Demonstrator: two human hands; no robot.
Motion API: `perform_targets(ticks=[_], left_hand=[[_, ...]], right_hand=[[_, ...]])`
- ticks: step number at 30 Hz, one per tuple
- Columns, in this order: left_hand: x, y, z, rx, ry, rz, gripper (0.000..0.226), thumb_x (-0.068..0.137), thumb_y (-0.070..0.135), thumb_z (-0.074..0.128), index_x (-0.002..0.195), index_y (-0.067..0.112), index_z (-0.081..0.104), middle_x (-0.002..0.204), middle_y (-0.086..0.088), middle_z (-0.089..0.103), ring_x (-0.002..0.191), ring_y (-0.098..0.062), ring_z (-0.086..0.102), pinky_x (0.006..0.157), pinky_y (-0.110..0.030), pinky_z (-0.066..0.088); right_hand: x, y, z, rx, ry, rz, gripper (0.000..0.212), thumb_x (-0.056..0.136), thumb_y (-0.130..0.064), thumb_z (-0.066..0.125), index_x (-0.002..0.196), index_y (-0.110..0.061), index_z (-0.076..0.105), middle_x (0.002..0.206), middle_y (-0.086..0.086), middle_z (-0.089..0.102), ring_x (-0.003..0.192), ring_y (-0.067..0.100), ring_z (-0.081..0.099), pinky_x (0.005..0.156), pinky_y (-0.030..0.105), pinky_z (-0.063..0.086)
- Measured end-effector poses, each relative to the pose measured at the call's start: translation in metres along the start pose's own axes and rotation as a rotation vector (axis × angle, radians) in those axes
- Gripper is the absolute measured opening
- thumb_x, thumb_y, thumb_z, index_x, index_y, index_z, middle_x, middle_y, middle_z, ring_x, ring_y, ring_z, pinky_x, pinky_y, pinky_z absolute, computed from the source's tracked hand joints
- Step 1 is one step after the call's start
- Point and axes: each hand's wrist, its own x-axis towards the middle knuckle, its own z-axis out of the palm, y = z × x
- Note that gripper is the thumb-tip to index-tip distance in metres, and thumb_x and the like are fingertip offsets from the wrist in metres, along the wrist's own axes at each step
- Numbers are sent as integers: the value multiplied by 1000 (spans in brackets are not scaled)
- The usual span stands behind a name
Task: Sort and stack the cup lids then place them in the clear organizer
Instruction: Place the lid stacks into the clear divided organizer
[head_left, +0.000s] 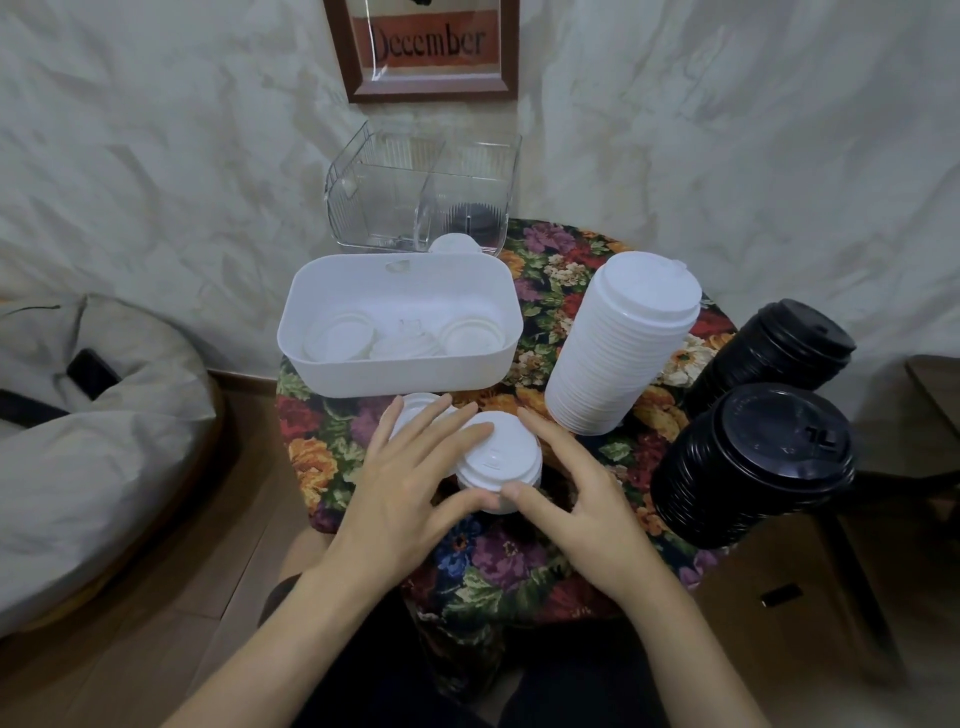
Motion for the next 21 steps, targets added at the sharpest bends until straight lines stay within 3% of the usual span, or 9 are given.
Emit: perform_targets(ticks=[3,8,12,16,21], left_hand=[[0,-2,2,29,-36,-1,64,96,69,51,144,28,58,156,10,48,153,-18,34,125,-61,17],[0,-2,1,49,-87,-52,77,90,82,48,151,34,49,157,12,47,157,-14,23,128,-57,8],[-1,-7,-1,65,-67,-77,72,91,78,53,147,32,54,147,17,56,154,-14,28,128,-57,11],[-2,-13,-3,87,-65,-74,71,92,78,49,144,31,58,143,17,60,153,-21,33,126,-60,13],[-5,-21,-3,139,-53,-45,69,90,79,50,139,31,63,141,12,62,151,-28,37,123,-66,18]], right_hand=[[1,2,-2,-7,-4,24,68,90,-44,79,148,-55,43,153,-35,43,143,-14,35,119,28,33],[1,6,-2,-19,27,59,69,88,-45,80,148,-52,47,149,-36,46,140,-15,36,120,31,34],[1,7,-2,-60,33,70,71,90,-48,78,152,-45,45,152,-31,46,141,-14,36,119,29,34],[2,6,-1,-121,23,77,72,90,-49,76,153,-46,42,144,-42,39,134,-24,31,115,22,30],[6,1,-1,-218,2,68,74,91,-46,76,156,-41,39,148,-36,34,138,-14,29,115,20,26]])
